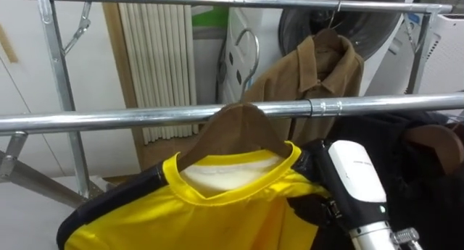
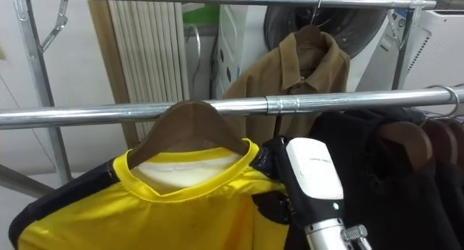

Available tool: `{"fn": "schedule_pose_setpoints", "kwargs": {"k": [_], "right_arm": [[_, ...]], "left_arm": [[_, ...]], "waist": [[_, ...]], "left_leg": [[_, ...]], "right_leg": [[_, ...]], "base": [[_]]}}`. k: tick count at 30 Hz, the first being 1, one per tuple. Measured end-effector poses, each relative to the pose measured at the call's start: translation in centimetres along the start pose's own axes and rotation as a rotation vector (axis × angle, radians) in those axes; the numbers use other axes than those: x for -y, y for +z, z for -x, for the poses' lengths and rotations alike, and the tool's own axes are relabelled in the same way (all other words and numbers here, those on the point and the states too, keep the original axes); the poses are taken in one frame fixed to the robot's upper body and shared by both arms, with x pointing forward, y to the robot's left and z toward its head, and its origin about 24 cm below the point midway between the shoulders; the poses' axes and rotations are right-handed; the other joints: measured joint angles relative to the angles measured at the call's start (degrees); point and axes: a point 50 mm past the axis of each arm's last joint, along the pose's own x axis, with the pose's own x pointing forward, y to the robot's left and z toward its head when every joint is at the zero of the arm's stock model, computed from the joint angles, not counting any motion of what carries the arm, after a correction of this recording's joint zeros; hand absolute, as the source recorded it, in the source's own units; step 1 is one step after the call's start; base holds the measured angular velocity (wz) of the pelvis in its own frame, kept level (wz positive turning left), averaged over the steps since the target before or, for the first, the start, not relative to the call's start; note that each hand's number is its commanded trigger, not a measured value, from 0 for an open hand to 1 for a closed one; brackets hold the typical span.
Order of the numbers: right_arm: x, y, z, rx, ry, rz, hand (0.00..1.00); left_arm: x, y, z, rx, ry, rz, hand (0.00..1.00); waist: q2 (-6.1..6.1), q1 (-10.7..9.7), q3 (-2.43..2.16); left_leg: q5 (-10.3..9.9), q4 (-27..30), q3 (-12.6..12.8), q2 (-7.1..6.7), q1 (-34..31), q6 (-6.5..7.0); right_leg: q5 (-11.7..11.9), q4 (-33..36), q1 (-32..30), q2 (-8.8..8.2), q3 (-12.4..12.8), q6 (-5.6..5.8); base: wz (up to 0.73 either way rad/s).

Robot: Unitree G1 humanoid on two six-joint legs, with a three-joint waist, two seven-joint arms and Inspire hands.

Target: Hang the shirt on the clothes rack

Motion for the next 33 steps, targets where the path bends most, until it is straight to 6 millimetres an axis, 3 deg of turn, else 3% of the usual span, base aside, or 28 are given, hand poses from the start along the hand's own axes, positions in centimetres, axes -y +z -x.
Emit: {"fn": "schedule_pose_setpoints", "kwargs": {"k": [14,33], "right_arm": [[-2.8,-1.7,1.7,-0.079,0.147,0.019,1.0],[-3.9,-1.4,1.9,-0.106,0.198,-0.026,1.0]], "left_arm": [[0.1,-0.2,0.0,-0.003,-0.004,-0.002,0.0],[0.1,-0.2,0.1,-0.001,-0.002,0.001,0.0]], "waist": [[0.18,0.1,0.09],[0.04,-0.3,0.24]], "left_leg": [[0.0,0.0,0.0,0.03,0.4,0.01],[0.0,0.2,-0.4,-0.08,0.9,0.01]], "right_leg": [[0.0,0.1,0.2,-0.28,-0.1,-0.06],[0.0,0.0,0.9,-0.44,-0.1,-0.04]], "base": [[0.0],[0.01]]}}
